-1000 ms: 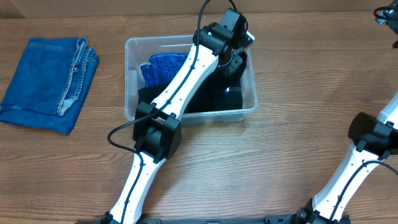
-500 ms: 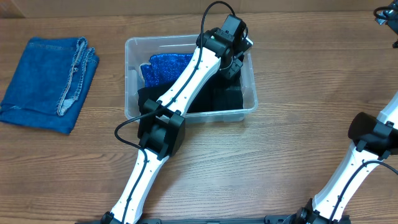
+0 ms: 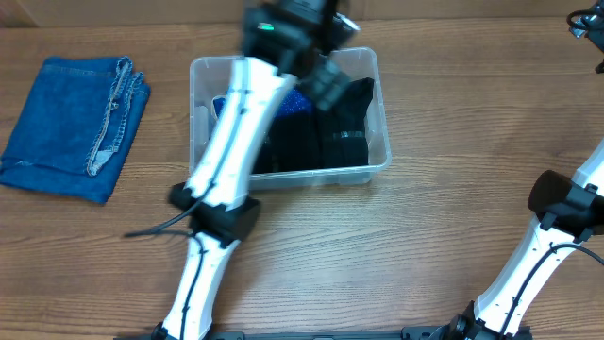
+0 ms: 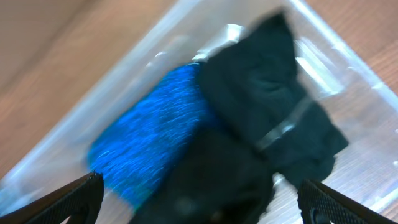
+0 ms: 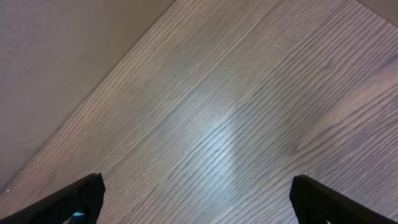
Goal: Pack container
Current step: 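Lower the black cloth into the bin's middle and release, then move the left gripper to the folded blue jeans and grasp them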
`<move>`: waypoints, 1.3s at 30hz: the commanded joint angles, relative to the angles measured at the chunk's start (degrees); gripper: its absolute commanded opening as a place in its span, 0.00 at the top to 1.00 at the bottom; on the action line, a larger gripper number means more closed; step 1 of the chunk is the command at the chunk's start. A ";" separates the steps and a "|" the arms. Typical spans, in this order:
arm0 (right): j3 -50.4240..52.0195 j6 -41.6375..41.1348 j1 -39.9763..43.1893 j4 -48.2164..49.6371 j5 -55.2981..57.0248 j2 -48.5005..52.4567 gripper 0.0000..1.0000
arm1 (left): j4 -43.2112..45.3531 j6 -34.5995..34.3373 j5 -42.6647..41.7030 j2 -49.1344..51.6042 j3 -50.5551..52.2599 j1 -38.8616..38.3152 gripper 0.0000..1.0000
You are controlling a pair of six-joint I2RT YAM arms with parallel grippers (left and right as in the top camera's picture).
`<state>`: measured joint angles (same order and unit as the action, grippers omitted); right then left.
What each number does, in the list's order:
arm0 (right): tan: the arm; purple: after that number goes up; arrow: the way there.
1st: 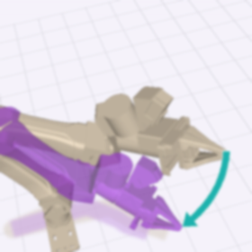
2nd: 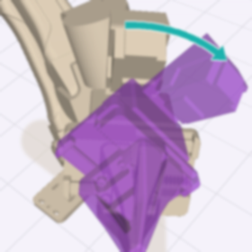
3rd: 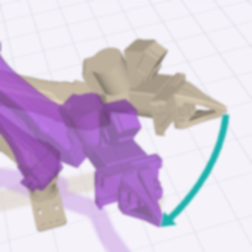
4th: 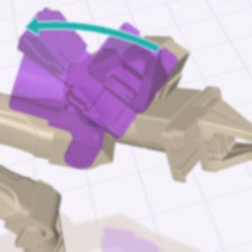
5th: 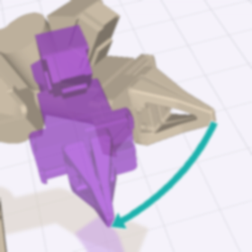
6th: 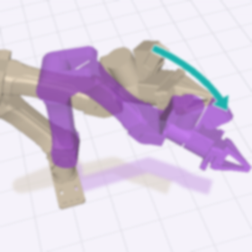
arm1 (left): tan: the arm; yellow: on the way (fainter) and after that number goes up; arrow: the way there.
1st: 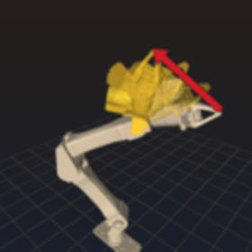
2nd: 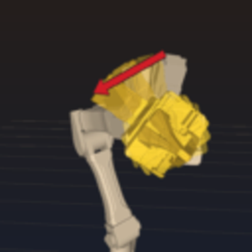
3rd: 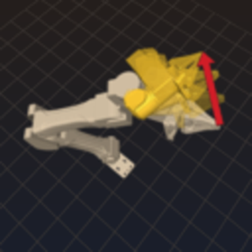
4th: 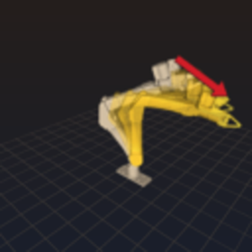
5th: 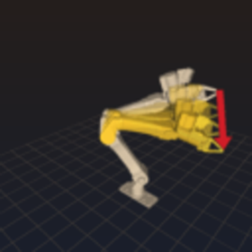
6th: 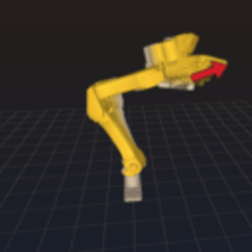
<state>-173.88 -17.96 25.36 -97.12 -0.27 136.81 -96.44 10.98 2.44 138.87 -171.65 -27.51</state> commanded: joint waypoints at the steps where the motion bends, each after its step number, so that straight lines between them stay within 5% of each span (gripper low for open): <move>1: -0.07 0.37 0.00 0.11 -0.46 -0.83 0.00 | -0.37 -7.28 3.45 -8.74 -1.16 8.39 0.00; 9: -0.07 0.37 0.00 0.11 -0.46 -0.83 0.00 | -0.35 -9.49 3.52 -22.32 0.90 26.86 0.00; 18: -0.07 0.37 0.00 0.11 -0.46 -0.83 0.00 | -0.26 -10.21 0.72 -39.69 27.34 44.61 0.00; 27: -0.07 0.37 0.00 0.11 -0.46 -0.83 0.00 | 7.02 -6.84 -5.66 -36.35 46.29 47.74 0.00; 39: -0.07 0.37 0.00 0.11 -0.46 -0.83 0.00 | 11.43 -6.01 5.99 -13.00 48.57 45.88 0.00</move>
<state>-173.88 -17.96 25.36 -97.10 -0.27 136.81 -85.25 3.38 1.98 119.90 -123.24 20.21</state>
